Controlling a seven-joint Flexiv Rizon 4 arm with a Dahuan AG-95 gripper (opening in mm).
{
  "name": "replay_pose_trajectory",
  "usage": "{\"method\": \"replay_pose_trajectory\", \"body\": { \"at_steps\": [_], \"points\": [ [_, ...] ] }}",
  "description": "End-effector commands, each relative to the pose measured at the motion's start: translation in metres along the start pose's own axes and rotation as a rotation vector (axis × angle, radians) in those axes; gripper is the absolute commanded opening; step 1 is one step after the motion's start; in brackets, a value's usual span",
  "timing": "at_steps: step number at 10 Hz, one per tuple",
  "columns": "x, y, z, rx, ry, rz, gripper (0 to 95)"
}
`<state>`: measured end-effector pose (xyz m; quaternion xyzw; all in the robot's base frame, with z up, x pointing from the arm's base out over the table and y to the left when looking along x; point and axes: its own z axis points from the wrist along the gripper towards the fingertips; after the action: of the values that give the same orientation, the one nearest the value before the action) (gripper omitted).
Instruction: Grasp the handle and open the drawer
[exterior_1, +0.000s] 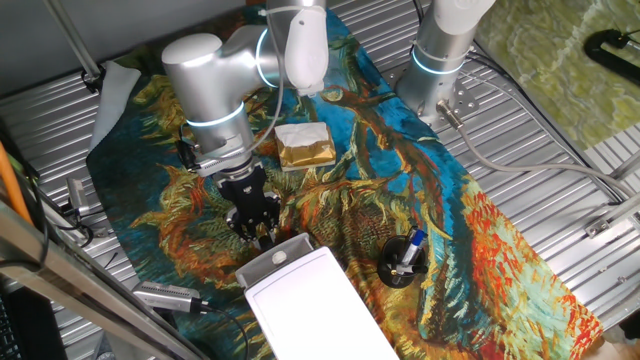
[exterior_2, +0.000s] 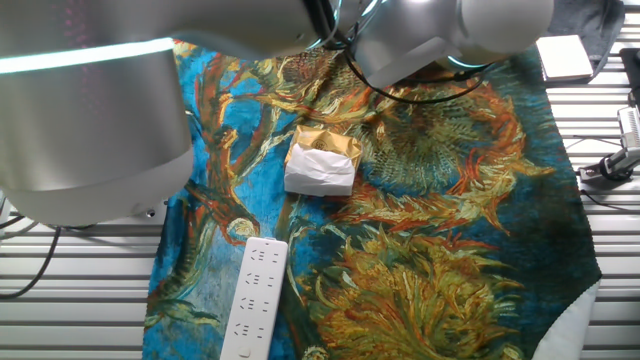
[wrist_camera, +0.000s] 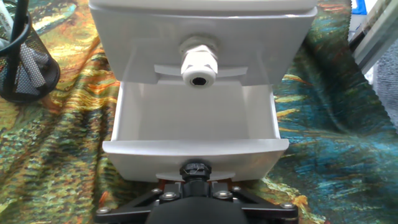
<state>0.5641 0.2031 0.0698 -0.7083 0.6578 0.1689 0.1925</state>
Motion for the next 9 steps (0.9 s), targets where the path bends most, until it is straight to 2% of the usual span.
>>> {"method": "replay_pose_trajectory", "body": {
  "at_steps": [1,9],
  "points": [
    [0.0004,-0.0006,0.0006,-0.001,-0.001,-0.001,0.0],
    [0.0044,-0.0014,-0.0001,-0.001,-0.003,-0.008,0.0]
  ]
}}
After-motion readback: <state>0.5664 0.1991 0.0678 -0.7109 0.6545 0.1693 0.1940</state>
